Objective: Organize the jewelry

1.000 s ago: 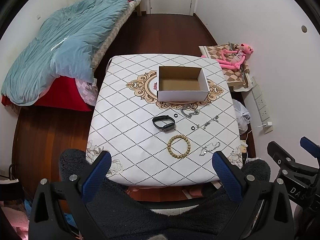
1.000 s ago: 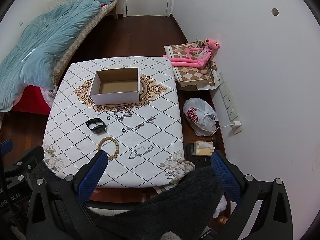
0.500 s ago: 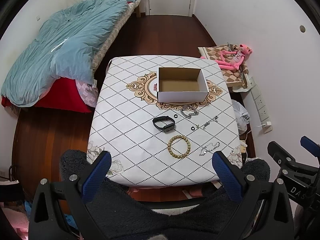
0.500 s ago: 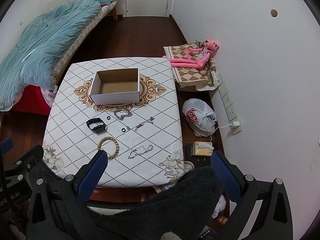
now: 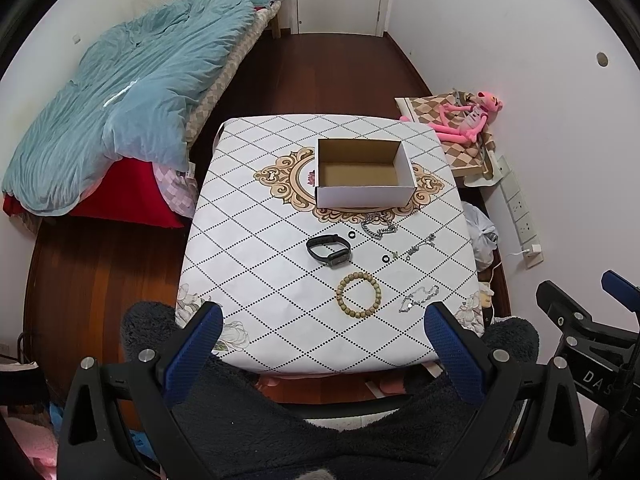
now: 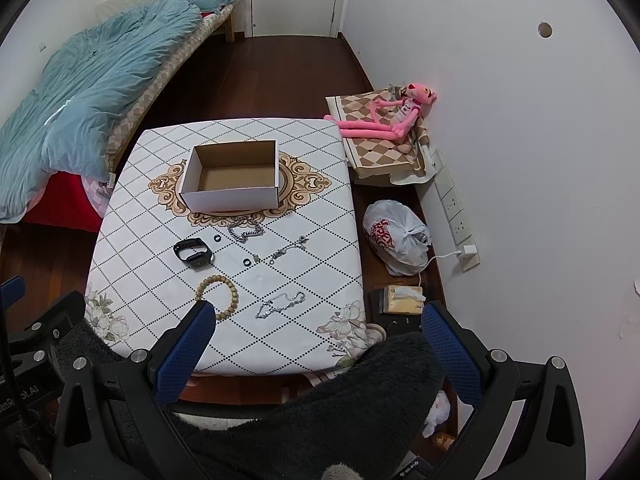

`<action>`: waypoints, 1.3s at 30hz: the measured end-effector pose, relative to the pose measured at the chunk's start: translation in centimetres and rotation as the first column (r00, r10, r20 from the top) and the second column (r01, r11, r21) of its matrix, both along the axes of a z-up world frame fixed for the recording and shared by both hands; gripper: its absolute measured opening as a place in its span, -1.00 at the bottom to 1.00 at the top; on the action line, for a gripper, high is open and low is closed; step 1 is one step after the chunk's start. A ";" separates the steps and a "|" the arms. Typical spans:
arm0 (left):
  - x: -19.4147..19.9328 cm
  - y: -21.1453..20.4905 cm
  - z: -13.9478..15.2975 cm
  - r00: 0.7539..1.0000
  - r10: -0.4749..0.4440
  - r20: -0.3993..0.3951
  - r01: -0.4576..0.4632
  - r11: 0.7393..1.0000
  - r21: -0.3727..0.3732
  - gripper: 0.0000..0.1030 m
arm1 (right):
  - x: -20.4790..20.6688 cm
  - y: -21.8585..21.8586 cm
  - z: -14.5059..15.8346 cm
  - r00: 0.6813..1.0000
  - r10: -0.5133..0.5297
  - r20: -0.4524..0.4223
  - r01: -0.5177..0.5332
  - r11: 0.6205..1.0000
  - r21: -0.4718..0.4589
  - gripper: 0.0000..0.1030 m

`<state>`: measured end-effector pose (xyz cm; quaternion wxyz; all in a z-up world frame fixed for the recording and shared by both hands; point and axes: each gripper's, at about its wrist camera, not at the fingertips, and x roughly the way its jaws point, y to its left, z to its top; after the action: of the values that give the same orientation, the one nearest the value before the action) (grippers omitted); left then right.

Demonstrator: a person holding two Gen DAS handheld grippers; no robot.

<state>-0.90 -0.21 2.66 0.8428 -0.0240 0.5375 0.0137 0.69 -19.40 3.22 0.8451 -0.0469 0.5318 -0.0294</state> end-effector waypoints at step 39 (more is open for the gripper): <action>7.8 0.5 -15.7 0.989 0.022 -0.149 -0.005 0.993 0.114 1.00 | 6.9 -0.8 -16.8 0.978 -0.081 -0.191 0.082 0.997 -0.004 1.00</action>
<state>6.86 0.32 -13.08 0.7998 0.0214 0.5976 0.0515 7.55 -20.24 -13.63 0.7882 -0.0264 0.6121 -0.0583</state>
